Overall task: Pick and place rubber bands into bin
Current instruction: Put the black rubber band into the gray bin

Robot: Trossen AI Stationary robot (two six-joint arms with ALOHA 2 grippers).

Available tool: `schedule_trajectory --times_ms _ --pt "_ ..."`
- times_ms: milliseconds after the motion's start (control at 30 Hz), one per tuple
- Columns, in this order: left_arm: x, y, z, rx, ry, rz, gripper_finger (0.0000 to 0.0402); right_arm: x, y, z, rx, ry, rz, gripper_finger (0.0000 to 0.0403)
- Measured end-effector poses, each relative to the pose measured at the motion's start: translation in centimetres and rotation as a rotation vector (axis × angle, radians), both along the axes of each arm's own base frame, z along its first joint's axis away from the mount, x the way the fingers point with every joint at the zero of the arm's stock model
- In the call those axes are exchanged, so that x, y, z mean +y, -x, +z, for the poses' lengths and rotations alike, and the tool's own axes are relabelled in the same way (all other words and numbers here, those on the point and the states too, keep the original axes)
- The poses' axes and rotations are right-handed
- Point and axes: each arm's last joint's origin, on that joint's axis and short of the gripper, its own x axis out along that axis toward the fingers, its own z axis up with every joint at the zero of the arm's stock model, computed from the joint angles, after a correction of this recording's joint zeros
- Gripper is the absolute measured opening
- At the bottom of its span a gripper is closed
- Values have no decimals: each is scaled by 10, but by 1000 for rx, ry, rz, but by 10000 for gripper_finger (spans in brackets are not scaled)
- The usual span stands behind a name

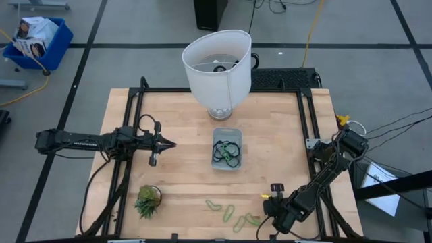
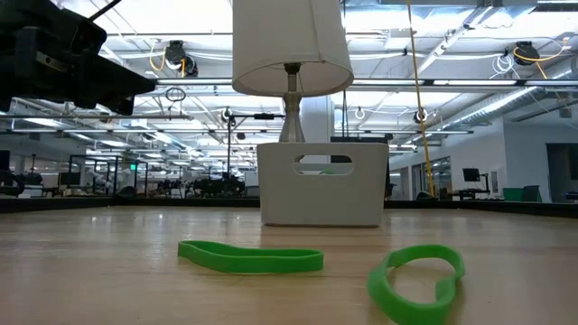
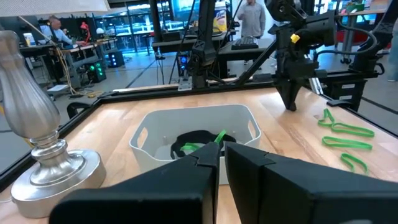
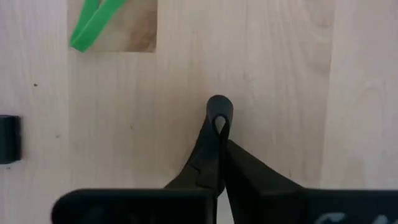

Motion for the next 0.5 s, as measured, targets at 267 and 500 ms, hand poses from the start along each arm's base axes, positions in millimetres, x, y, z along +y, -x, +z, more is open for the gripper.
schedule_trajectory --times_ms 267,500 --pt "0 0 0 0 -5 0 35 -15 -8 56 -215 2 84 3" --pt "0 0 0 0 -7 0 35 -51 -9 114 -458 64 181 2"
